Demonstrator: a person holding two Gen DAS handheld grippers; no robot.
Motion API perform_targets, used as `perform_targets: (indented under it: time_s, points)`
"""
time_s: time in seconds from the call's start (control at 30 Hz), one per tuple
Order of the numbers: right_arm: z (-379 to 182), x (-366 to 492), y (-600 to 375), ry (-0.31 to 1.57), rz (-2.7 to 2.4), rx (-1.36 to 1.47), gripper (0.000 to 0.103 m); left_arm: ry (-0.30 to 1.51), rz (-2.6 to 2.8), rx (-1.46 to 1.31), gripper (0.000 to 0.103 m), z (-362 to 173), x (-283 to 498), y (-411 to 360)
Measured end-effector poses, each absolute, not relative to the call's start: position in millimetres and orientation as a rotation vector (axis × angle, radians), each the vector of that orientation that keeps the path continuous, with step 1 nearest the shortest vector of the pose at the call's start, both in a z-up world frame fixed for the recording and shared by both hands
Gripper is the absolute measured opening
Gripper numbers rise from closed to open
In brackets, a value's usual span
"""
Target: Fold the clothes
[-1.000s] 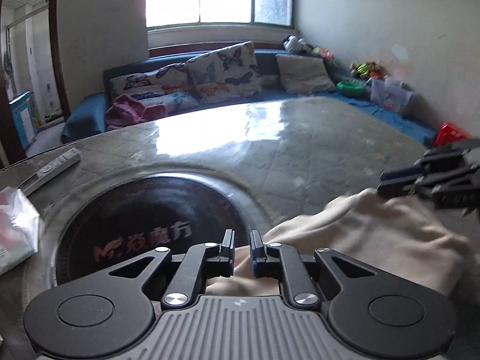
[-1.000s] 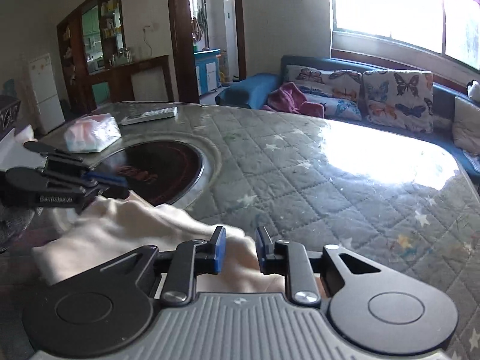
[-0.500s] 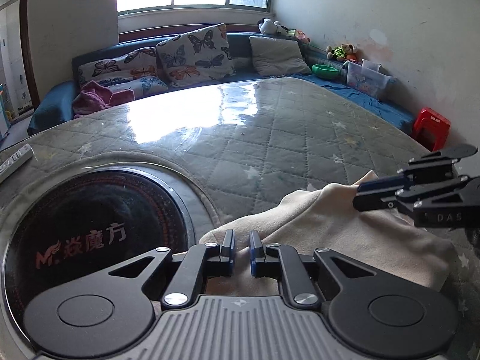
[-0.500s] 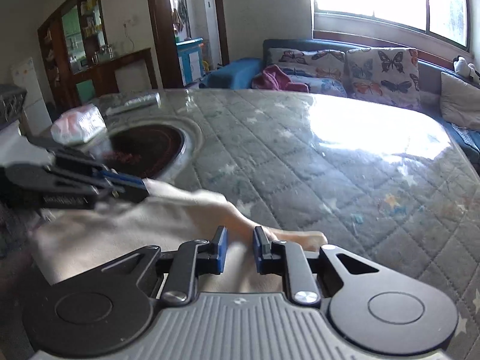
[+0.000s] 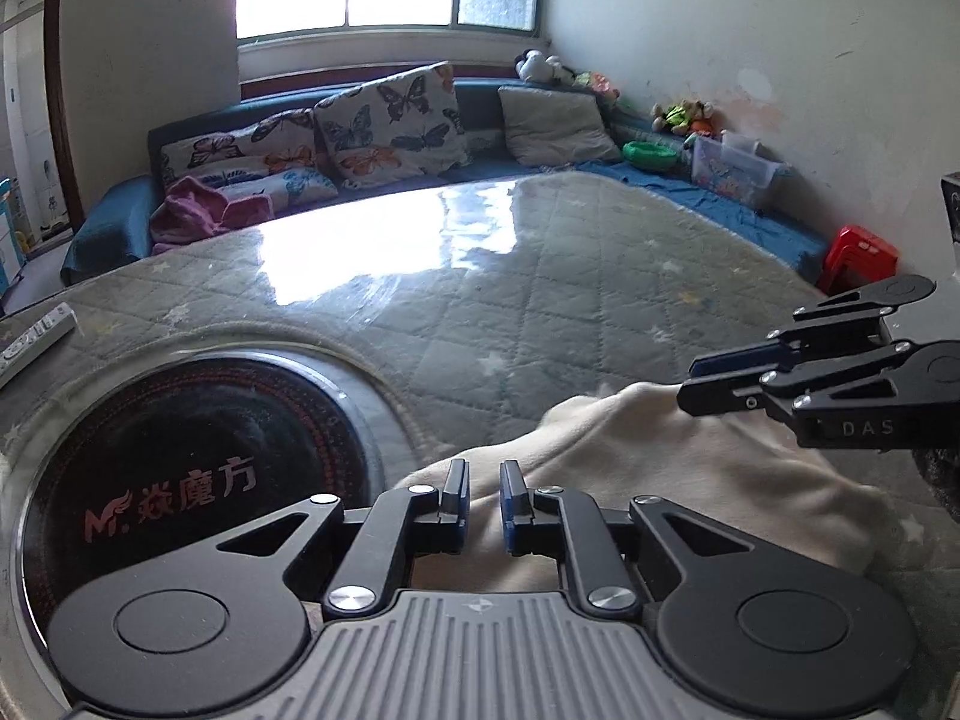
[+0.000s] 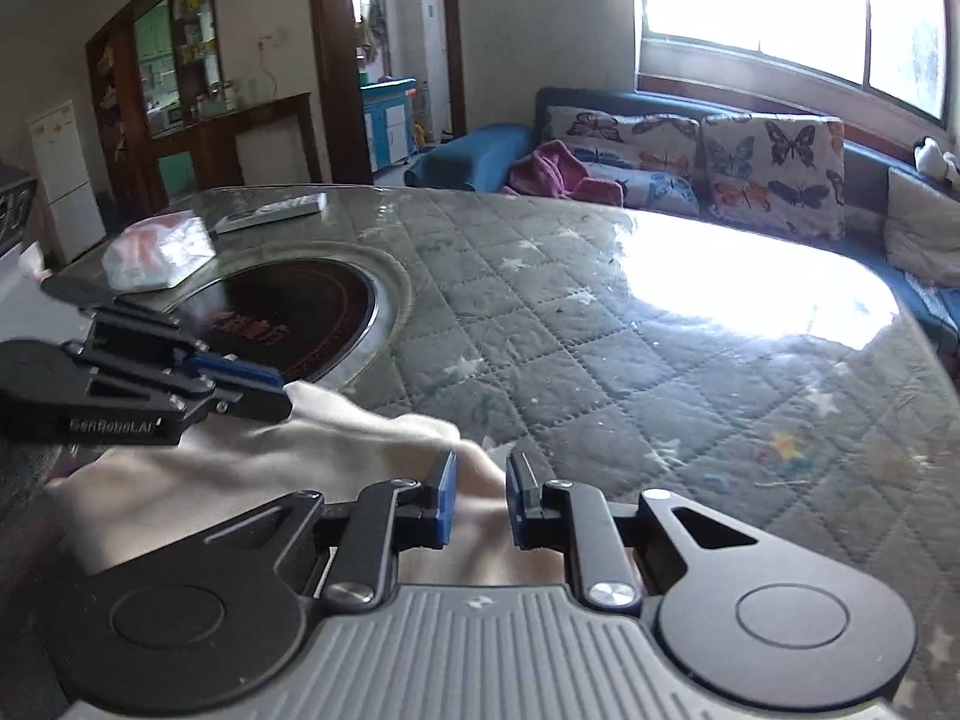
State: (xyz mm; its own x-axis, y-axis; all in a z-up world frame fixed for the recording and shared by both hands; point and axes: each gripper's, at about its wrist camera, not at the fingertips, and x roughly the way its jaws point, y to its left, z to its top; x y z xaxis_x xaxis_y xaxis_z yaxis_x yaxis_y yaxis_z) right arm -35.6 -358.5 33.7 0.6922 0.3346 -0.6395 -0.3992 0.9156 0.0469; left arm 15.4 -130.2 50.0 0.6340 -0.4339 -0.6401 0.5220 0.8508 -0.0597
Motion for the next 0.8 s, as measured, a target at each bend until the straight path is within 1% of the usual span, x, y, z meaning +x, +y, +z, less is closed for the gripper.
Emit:
perform_targets:
  time_s: [0.17, 0.37, 0.47, 0.6, 0.8]
  points:
    - [38.6, -69.8, -355.7, 0.693, 0.453, -0.155, 0.016, 0.687, -0.629, 0.108, 0.013, 53.2, -16.1, -141.0]
    - [20.4, -84.1, -365.9, 0.719, 0.398, -0.158, 0.016, 0.703, -0.659, 0.118, 0.013, 45.3, -44.6, -144.6]
    - [28.7, -90.4, -372.4, 0.7, 0.384, -0.119, 0.016, 0.707, -0.637, 0.085, 0.013, 46.6, -50.8, -133.2]
    - [36.2, -103.6, -364.8, 0.664, 0.453, -0.149, 0.016, 0.709, -0.585, 0.043, 0.013, 46.3, -60.1, -115.3]
    - [17.8, -106.3, -362.8, 0.709, 0.449, -0.134, 0.016, 0.746, -0.516, -0.024, 0.013, 34.9, -75.6, -82.3]
